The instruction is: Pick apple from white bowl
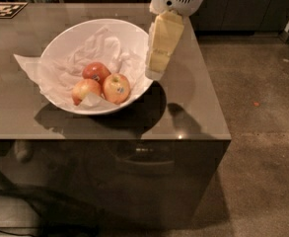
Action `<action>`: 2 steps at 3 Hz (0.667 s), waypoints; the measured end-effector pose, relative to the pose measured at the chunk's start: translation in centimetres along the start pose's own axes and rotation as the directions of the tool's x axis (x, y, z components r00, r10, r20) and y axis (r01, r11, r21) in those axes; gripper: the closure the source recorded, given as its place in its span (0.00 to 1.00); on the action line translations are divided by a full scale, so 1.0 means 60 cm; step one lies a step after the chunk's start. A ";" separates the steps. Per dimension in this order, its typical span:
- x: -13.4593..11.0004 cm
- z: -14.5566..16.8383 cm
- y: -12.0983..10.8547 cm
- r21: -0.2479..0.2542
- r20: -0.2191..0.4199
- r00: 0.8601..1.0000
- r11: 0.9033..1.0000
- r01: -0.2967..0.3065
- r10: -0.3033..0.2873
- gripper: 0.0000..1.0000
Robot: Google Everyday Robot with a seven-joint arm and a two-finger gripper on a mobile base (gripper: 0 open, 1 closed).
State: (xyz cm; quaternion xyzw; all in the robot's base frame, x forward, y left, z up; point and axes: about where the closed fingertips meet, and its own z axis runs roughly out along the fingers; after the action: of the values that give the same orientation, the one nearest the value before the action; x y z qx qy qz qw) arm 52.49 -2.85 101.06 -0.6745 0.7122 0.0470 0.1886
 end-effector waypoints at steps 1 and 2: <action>-0.022 0.040 -0.017 -0.086 0.041 0.999 0.996 -0.004 0.007 0.00; -0.030 0.044 -0.026 -0.070 0.060 0.998 0.998 -0.005 0.009 0.00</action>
Offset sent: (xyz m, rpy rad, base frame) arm 0.0132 0.0168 -0.0141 0.0374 0.0712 0.0279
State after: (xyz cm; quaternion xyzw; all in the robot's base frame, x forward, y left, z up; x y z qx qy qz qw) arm 54.60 -0.45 99.53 -0.6765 0.7065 0.0925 0.1861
